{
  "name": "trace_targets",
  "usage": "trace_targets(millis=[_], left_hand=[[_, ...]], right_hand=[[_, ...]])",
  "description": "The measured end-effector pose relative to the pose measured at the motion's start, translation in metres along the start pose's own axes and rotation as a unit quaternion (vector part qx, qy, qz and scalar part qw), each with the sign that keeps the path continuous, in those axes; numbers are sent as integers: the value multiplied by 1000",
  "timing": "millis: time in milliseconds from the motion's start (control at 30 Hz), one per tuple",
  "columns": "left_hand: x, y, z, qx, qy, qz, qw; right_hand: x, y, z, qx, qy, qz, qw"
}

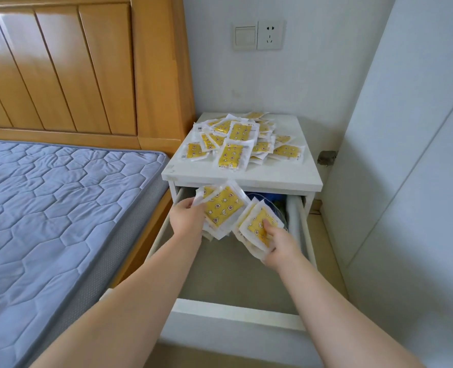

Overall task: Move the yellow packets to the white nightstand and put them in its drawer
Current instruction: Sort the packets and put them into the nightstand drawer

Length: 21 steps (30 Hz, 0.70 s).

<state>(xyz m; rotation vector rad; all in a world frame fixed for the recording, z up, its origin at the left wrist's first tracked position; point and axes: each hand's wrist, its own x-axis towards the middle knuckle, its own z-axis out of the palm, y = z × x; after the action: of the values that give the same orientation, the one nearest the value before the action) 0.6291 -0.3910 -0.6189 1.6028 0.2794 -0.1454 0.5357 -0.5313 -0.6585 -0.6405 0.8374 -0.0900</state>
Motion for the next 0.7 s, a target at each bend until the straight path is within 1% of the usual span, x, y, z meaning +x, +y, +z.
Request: trace_targets(millis=[33,100,167,267,333,400,433,500,567,700], left_hand=[[-3,-10,-4,4,-8,-29,1000],[-5,-31,-11,22,-37,-76,996],[-2,-47,-17,36,-92,-97,990],[8,-51,-22,11,-177,-110,978],[12,-49,-21,39,-242,-116,963],[11,-50,-19,102,-314,-122,936],[10,-51,-18,132,-336,-124,924],[11,-53,-16,154,-333,-134,921],[12,-54,-16,150,-298,-148,931],[19,-59,-18,102,-251,-149,951]], right_hand=[[1,4,-4,-7,-17,5,1000],[3,10,-8,-36,-22,4,999],[9,14,-8,-85,-1,-16,996],[18,14,-8,-147,43,-29,988],[25,13,-10,-155,44,-40,986],[29,11,-11,-181,39,-49,981],[31,12,-10,-199,35,-54,978],[32,15,-8,-241,35,-71,967],[34,18,-7,-259,41,-86,961],[34,18,-10,-238,61,-73,967]])
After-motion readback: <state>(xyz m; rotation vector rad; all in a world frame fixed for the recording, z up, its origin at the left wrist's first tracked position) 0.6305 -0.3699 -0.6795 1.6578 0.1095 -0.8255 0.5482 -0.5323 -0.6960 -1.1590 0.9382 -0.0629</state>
